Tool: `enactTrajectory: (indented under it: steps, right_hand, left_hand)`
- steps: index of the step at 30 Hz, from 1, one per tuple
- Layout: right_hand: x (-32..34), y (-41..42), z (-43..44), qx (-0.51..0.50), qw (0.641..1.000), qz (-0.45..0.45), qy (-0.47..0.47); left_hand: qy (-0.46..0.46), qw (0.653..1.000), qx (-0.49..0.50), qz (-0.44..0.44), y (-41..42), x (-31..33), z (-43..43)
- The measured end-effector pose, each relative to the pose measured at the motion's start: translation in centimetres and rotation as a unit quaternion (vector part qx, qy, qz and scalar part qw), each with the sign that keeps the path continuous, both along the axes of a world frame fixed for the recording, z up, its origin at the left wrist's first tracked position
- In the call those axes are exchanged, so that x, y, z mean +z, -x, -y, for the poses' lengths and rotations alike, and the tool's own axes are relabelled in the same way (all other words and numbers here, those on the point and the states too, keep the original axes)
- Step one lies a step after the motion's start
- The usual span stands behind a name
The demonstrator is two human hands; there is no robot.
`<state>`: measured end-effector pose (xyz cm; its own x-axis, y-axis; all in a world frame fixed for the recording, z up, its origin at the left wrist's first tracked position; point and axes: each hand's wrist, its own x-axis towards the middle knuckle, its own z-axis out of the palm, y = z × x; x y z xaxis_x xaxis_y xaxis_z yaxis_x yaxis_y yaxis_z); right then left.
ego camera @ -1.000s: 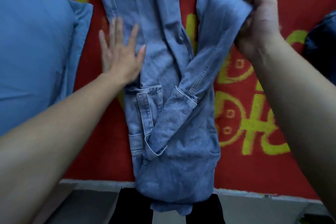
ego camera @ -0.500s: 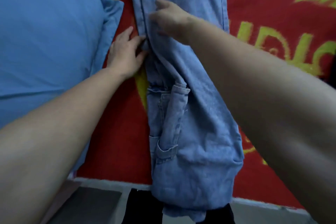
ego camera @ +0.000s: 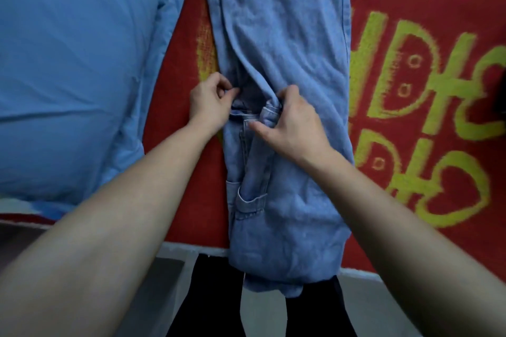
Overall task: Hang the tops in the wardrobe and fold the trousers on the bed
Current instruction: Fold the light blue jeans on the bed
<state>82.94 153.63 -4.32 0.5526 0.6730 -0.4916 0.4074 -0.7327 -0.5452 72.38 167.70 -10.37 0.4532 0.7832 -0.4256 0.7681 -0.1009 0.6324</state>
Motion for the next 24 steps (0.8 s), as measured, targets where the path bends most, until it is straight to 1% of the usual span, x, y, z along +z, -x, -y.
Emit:
enactTrajectory:
  steps: [2, 3, 5, 7, 8, 9, 10, 11, 12, 13, 14, 15, 16, 17, 18, 20, 21, 22, 23, 24]
  right_hand:
    - [-0.1, 0.8, 0.3, -0.031, 0.999, -0.009, 0.004]
    - [0.1, 1.1, 0.4, -0.059, 0.998, -0.008, -0.018]
    - [0.9, 2.2, 0.5, -0.103, 0.99, 0.009, -0.097]
    - [1.3, 4.0, 0.5, -0.102, 0.979, 0.023, -0.178]
    - [0.9, 5.1, 0.5, -0.074, 0.979, 0.011, -0.192]
    - [0.4, 6.1, 0.6, -0.026, 0.983, -0.019, -0.182]
    - [-0.6, 6.9, 0.8, 0.043, 0.987, -0.046, -0.15]
    - [-1.6, 7.3, 1.0, 0.126, 0.984, -0.05, -0.113]
    - [-2.4, 7.3, 1.1, 0.196, 0.976, -0.043, -0.083]
    - [-2.9, 6.9, 1.0, 0.237, 0.968, -0.042, -0.064]
    - [-2.8, 6.4, 0.7, 0.248, 0.965, -0.059, -0.055]
    - [-2.4, 5.8, 0.5, 0.237, 0.966, -0.084, -0.061]
    - [-2.0, 5.0, 0.3, 0.207, 0.97, -0.092, -0.089]
    - [-1.6, 4.1, 0.3, 0.17, 0.975, -0.068, -0.126]
    - [-1.3, 3.1, 0.3, 0.136, 0.977, -0.016, -0.163]
    - [-1.4, 0.9, 0.5, 0.08, 0.966, 0.114, -0.218]
    - [-1.7, -0.2, 0.7, 0.065, 0.96, 0.17, -0.212]
    - [-2.2, -1.4, 0.8, 0.076, 0.961, 0.206, -0.17]
    - [-2.8, -2.5, 0.9, 0.112, 0.963, 0.222, -0.104]
    - [-3.4, -3.5, 0.9, 0.153, 0.963, 0.217, -0.033]
  left_hand:
    - [0.03, 0.999, 0.038, 0.016, 0.2, 0.1, -0.4]
    - [0.041, 0.997, 0.063, 0.028, 0.3, 0.3, -0.5]
    - [0.068, 0.989, 0.12, 0.058, 0.6, 0.4, -0.4]
    - [0.097, 0.977, 0.172, 0.079, 0.8, 0.5, -0.2]
    - [0.106, 0.97, 0.2, 0.088, 1.0, 0.4, -0.1]
    - [0.116, 0.959, 0.239, 0.098, 1.0, 0.4, -0.2]
    - [0.133, 0.941, 0.29, 0.112, 1.1, 0.4, -0.5]
    - [0.153, 0.922, 0.336, 0.116, 1.1, 0.3, -1.0]
    - [0.169, 0.912, 0.357, 0.106, 1.1, 0.5, -1.6]
    - [0.177, 0.918, 0.346, 0.08, 1.1, 0.6, -2.2]
    - [0.168, 0.934, 0.311, 0.053, 1.0, 0.7, -2.8]
    - [0.143, 0.955, 0.26, 0.028, 0.8, 0.9, -3.0]
    - [0.108, 0.972, 0.207, 0.014, 0.6, 1.0, -3.2]
    - [0.074, 0.985, 0.156, 0.009, 0.1, 1.1, -3.3]
    - [0.049, 0.993, 0.112, 0.007, -0.6, 0.9, -3.4]
    - [0.002, 0.999, 0.046, -0.015, -2.2, 0.8, -3.5]
    - [-0.023, 0.999, 0.036, -0.033, -2.8, 0.8, -3.6]
    - [-0.047, 0.997, 0.049, -0.041, -3.2, 0.7, -3.8]
    - [-0.063, 0.994, 0.076, -0.046, -3.3, 0.6, -4.0]
    - [-0.072, 0.99, 0.106, -0.052, -3.3, 0.4, -3.8]
